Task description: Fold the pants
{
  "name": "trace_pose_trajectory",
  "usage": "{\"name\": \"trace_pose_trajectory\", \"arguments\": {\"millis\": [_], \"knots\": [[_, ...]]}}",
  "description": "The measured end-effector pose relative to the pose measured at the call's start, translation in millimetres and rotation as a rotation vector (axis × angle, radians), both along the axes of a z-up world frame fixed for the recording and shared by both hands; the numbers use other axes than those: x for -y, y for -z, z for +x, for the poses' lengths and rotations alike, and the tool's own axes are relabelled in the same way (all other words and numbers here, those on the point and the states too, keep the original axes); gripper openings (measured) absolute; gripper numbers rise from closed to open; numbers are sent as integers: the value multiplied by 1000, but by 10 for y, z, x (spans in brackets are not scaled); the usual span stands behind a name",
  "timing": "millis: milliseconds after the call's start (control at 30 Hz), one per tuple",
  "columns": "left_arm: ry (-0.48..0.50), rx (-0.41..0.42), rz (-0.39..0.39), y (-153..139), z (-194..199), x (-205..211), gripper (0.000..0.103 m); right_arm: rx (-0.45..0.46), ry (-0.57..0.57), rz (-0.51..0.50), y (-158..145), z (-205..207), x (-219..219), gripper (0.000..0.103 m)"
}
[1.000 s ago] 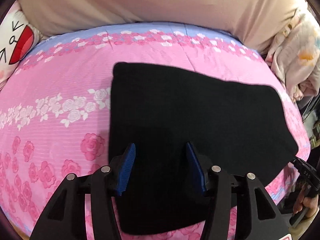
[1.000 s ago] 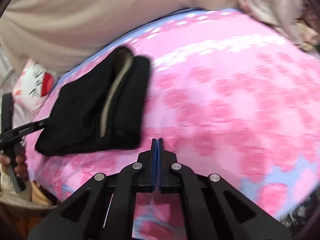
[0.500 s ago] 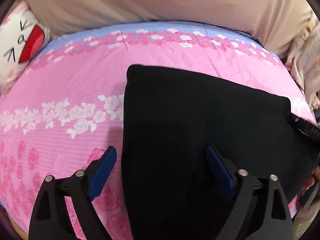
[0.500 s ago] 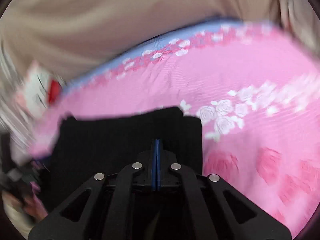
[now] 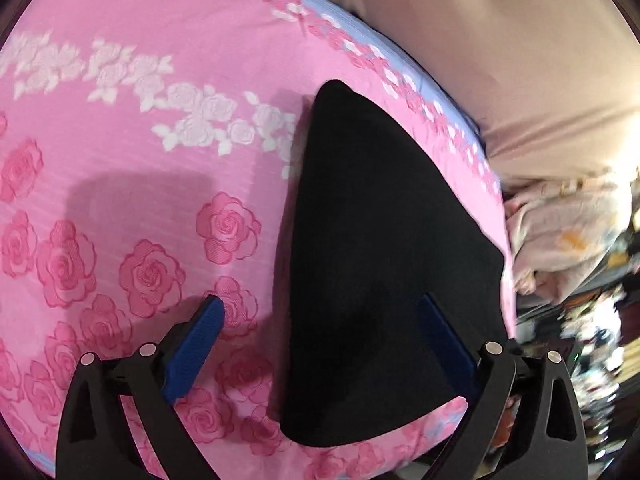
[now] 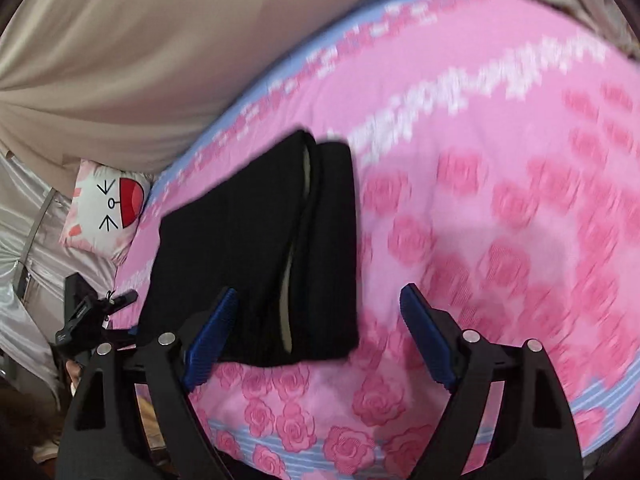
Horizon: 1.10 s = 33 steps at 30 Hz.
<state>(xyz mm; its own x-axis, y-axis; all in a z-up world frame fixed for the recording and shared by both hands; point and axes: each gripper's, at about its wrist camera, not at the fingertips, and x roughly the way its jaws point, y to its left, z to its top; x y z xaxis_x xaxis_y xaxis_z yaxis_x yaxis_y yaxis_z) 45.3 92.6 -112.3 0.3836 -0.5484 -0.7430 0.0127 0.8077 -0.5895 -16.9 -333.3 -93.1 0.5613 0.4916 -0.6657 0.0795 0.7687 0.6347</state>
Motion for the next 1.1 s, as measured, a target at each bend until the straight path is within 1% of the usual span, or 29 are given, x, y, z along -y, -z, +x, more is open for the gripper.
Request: {"name": "trace_pose_trajectory", "arguments": {"millis": [33, 67, 133, 200, 233, 267, 300, 400, 433, 467, 500, 533, 567, 600, 633, 733, 867, 967, 1067, 1100], "knots": [[26, -5, -13, 11, 14, 60, 95, -9, -7, 29, 39, 6, -10, 83], [43, -4, -11, 19, 21, 119, 95, 8, -6, 41, 44, 3, -29, 87], [79, 33, 68, -7, 42, 288, 95, 6, -23, 50, 43, 43, -96, 88], [118, 47, 92, -12, 77, 416, 95, 9, -48, 95, 59, 99, -172, 88], [145, 49, 75, -9, 82, 486, 95, 12, -53, 99, 57, 122, -200, 87], [161, 44, 62, 10, 88, 523, 95, 17, -49, 79, 51, 158, -258, 87], [161, 48, 80, 8, 106, 590, 96, 30, -53, 58, 43, 175, -299, 87], [163, 59, 105, 8, 140, 645, 96, 38, -44, 34, 56, 231, -339, 69], [157, 58, 106, 10, 147, 650, 95, 28, -48, 65, 90, 246, -336, 55], [153, 59, 115, 11, 160, 682, 92, 27, -45, 84, 104, 258, -333, 48], [142, 68, 146, 3, 167, 691, 78, 29, -43, 88, 94, 250, -335, 46], [152, 77, 143, -9, 152, 685, 57, 34, -44, 76, 66, 235, -349, 42], [173, 79, 120, -25, 138, 675, 50, 45, -41, 53, 19, 207, -373, 40], [165, 83, 123, -60, 131, 666, 39, 53, -37, 44, -19, 183, -389, 39], [168, 87, 133, -101, 123, 657, 34, 59, -36, 44, -50, 167, -385, 39], [175, 81, 118, -180, 88, 620, 27, 80, -41, 44, -183, 74, -399, 37], [227, 107, 140, -336, -116, 660, 25, 100, -59, 20, -381, -97, -451, 36], [256, 137, 131, -484, -305, 601, 24, 117, -77, -1, -546, -247, -498, 35], [271, 172, 98, -708, -446, 533, 23, 137, -101, -16, -735, -383, -549, 35], [280, 194, 86, -836, -510, 500, 22, 148, -109, -19, -815, -433, -560, 35]]}}
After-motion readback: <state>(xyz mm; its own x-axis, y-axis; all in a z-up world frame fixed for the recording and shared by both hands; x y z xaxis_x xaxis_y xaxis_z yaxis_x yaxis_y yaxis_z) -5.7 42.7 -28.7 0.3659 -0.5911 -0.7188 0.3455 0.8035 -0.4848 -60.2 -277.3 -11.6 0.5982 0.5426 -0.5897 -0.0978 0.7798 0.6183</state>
